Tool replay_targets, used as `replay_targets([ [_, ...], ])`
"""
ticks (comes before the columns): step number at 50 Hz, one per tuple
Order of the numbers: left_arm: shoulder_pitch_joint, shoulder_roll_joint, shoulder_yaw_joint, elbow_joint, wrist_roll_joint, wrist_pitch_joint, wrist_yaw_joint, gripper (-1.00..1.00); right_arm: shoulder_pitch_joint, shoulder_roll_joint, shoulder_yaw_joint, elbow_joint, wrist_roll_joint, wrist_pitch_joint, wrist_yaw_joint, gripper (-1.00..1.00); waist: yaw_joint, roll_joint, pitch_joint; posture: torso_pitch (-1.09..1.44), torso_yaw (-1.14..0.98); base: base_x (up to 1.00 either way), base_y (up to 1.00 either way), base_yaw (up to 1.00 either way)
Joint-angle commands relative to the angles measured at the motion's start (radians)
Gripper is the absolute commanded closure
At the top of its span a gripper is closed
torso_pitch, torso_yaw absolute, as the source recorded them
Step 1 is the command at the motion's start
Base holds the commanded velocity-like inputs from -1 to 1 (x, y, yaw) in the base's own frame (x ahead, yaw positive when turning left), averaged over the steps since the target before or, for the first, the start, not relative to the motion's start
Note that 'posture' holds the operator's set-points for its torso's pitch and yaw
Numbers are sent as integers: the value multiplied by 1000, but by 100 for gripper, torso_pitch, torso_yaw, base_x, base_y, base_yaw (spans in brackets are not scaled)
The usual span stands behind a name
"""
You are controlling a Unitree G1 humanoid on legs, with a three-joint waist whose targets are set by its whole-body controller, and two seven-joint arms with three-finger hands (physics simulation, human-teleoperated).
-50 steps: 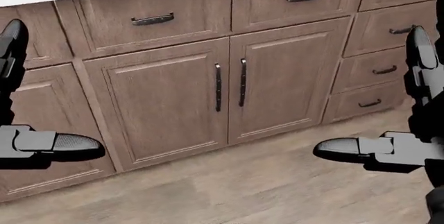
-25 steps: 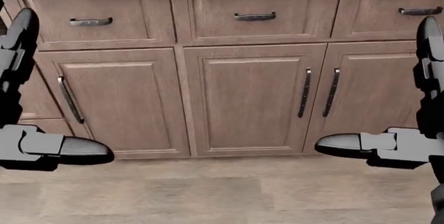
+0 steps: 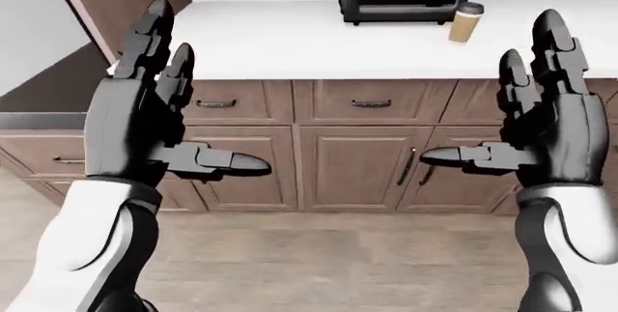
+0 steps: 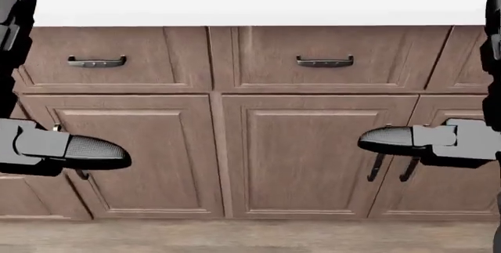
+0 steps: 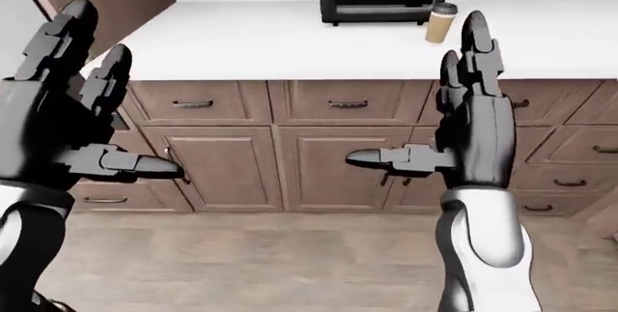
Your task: Move the drinks to the dining counter.
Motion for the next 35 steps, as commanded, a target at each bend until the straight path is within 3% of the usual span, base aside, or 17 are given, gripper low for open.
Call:
replay_targets([
  [1,-15,7,2,-2,2,5,6,-100,-19,-4,-2,-10,15,28,-6,-100,9,25,-14,0,0,8,0,0],
  [2,-16,7,2,-4,2,8,5,-100,-27,1,-12,-19,33,43,-11,-100,14,79,-21,0,0,2,0,0],
  [3,-15,7,-1,-2,4,4,4,-100,-32,0,-21,-30,50,61,-18,-100,14,64,-16,0,0,0,-32,0],
  [4,-15,6,-1,-5,4,6,4,-100,-31,-2,-24,-34,61,66,-22,-100,-1,71,0,0,0,0,0,-65],
  [12,3,-7,-17,-13,19,-2,2,-100,-15,-16,-6,-24,70,46,-31,-100,11,7,9,0,0,0,0,-100],
  [15,14,-14,-11,-8,26,-17,-7,-100,17,-14,30,-16,29,-19,-7,-100,25,-75,-9,0,0,0,0,-12],
  [16,18,-16,-10,-5,27,-23,-9,-100,14,-12,35,-14,16,-18,-2,-100,38,-43,-2,0,0,0,0,0],
  [17,21,-16,-13,-3,31,-27,-10,-100,12,-12,39,-3,2,-23,6,-100,28,-44,5,0,0,0,0,0],
  [18,21,-17,-14,-2,32,-28,-11,-100,16,-6,45,3,-8,-36,14,-100,20,-50,-27,0,0,43,-18,0],
  [20,20,-18,-14,-1,34,-30,-12,-100,16,5,40,3,-11,-32,22,-100,1,4,59,0,0,86,-46,0],
  [22,23,-19,-16,5,37,-37,-15,-100,15,8,40,3,-14,-30,26,-100,-2,58,73,0,0,92,-49,0],
  [23,22,-19,-15,4,37,-36,-16,-100,13,9,38,0,-14,-25,28,-100,13,103,52,0,0,91,-48,0],
  [24,22,-19,-15,4,37,-35,-16,-100,12,11,36,-1,-13,-24,29,-100,14,85,74,0,0,91,-48,0],
  [26,15,-19,-13,-3,34,-22,-15,-100,9,13,33,-7,-11,-13,29,-100,16,71,21,0,0,92,-49,0],
  [28,11,-18,-9,-6,31,-16,-15,-100,9,13,32,-7,-10,-13,30,-100,12,77,-4,0,0,90,-68,0],
  [32,17,-18,-11,-10,31,-17,-14,-100,15,14,33,-1,-13,-21,31,-100,3,73,-5,0,0,79,-85,0],
  [35,19,-19,-8,-9,30,-19,-14,-100,14,15,31,-7,-13,-17,29,-100,-12,39,-6,0,0,55,-90,0],
])
